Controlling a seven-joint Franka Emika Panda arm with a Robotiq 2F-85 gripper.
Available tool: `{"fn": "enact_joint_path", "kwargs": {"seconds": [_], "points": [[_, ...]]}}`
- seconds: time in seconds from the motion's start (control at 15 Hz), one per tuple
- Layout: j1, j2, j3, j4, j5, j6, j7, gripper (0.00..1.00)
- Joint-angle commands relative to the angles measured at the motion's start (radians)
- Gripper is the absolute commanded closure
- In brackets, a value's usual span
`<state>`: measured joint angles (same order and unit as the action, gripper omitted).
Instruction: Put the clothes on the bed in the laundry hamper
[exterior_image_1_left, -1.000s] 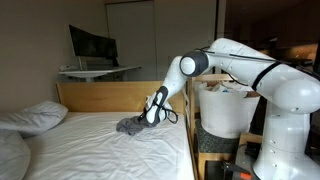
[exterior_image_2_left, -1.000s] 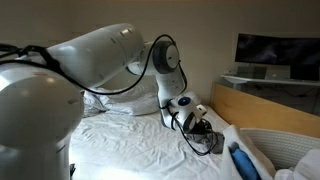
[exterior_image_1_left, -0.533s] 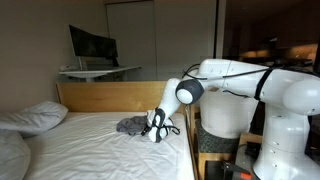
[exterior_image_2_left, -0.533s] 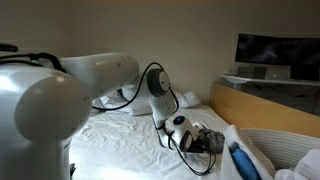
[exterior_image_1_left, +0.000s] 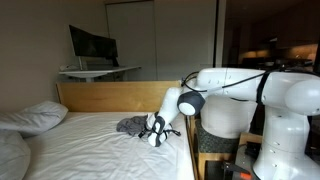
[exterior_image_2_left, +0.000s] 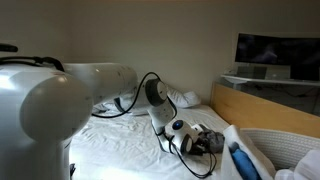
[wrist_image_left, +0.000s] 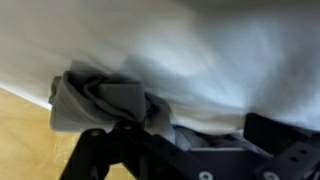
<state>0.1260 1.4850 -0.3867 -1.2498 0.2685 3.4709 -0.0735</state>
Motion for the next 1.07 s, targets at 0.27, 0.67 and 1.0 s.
{"fn": "enact_joint_path", "kwargs": {"seconds": [0.27, 0.67, 1.0], "points": [[0.087, -0.004, -0.220, -0.003, 0.193, -0.013, -0.027, 0.25], [0.184, -0.001, -0.311, -0.173, 0.304, -0.008, -0.045, 0.61], [0.213, 0.003, -0.301, -0.262, 0.266, -0.012, 0.030, 0.43]]}}
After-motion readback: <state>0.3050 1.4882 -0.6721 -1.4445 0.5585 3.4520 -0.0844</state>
